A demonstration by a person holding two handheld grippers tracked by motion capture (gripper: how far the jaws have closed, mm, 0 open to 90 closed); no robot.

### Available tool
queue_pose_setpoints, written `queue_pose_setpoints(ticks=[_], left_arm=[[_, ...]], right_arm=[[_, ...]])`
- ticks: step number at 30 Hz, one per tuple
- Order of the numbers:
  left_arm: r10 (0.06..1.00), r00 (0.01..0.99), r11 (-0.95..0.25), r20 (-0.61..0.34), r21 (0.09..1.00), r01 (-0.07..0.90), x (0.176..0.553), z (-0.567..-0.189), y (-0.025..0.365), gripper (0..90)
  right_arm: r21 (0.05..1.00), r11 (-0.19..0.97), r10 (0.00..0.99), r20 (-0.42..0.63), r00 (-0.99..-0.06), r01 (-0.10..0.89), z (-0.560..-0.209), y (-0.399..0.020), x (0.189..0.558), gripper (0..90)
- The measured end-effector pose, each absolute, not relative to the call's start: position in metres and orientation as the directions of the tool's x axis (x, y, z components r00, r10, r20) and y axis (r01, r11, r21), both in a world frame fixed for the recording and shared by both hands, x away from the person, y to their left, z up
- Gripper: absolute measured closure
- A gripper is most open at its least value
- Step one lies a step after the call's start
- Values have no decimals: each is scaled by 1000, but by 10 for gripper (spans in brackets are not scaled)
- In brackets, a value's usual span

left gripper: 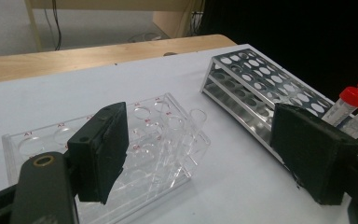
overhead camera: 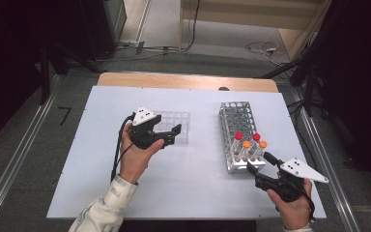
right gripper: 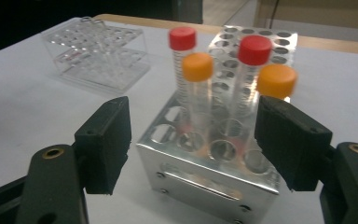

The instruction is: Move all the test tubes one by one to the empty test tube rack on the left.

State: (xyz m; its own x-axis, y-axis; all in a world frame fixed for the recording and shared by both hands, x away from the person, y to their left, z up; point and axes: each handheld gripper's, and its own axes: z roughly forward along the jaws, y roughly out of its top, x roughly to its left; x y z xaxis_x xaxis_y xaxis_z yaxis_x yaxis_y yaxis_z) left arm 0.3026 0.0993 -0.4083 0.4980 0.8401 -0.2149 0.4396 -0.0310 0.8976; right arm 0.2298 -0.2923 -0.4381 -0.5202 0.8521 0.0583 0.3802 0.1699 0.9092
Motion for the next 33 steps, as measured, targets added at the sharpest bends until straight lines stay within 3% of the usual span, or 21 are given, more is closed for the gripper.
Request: queue_pose_setpoints(ticks=[12, 22, 33], left_arm=[[835, 501, -25, -226, 895, 445, 303, -409, 99, 200], [833, 502, -23, -231, 893, 449, 303, -410, 98, 202], [834, 502, -29, -230, 890, 456, 304, -411, 98, 203]], right_arm=[[902, 178, 895, 18, -446, 394, -452, -301, 254, 297], [899, 186, 904, 1, -427, 396, -459, -305, 268, 548], [894, 197, 898, 0, -440, 402, -461, -304, 271, 648]])
